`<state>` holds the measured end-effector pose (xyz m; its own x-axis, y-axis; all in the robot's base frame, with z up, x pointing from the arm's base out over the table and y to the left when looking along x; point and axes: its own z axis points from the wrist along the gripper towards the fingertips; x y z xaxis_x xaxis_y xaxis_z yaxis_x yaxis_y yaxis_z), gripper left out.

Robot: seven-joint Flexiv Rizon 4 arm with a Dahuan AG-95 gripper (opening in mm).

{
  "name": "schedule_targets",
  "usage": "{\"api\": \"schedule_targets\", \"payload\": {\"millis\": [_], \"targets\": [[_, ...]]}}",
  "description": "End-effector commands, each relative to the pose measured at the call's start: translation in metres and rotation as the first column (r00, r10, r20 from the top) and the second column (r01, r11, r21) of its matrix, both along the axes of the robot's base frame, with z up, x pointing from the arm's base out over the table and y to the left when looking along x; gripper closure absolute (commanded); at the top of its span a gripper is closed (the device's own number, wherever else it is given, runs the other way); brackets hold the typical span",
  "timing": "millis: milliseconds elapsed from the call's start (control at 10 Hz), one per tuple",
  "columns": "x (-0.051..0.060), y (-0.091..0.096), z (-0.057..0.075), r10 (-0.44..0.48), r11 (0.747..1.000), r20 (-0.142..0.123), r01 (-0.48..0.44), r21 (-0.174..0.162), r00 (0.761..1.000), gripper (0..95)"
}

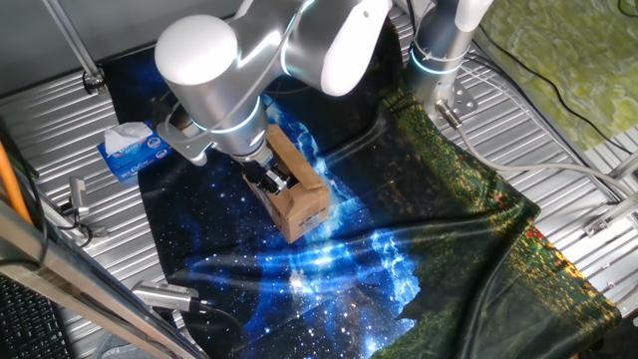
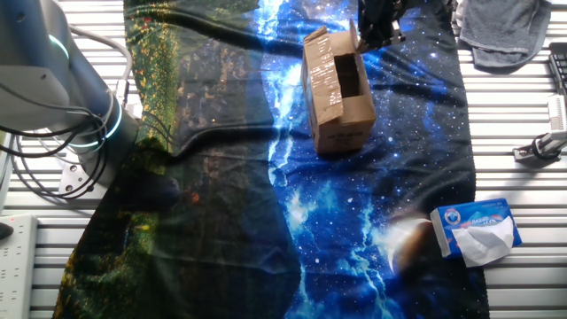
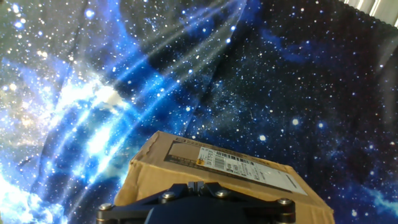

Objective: Cover the box

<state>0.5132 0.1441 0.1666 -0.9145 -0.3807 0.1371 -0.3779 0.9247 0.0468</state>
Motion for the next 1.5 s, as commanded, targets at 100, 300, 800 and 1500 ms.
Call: {"api": "schedule_targets", "payload": {"millis": [100, 300, 800, 1500], "targets": [[0.0006, 0.0005, -0.0003, 0.002, 1.000, 0.000, -0.002, 0.006, 1.000, 95.0], [0.0006, 0.0005, -0.0003, 0.009, 1.000, -0.001, -0.009, 0.014, 1.000, 95.0], [0.0006, 0.0005, -0.0003, 0.009, 1.000, -0.009, -0.009, 0.025, 1.000, 95.0], [0.0006, 0.0005, -0.0003, -0.037, 0.999, -0.014, 0.037, 0.022, 0.999, 95.0]]}}
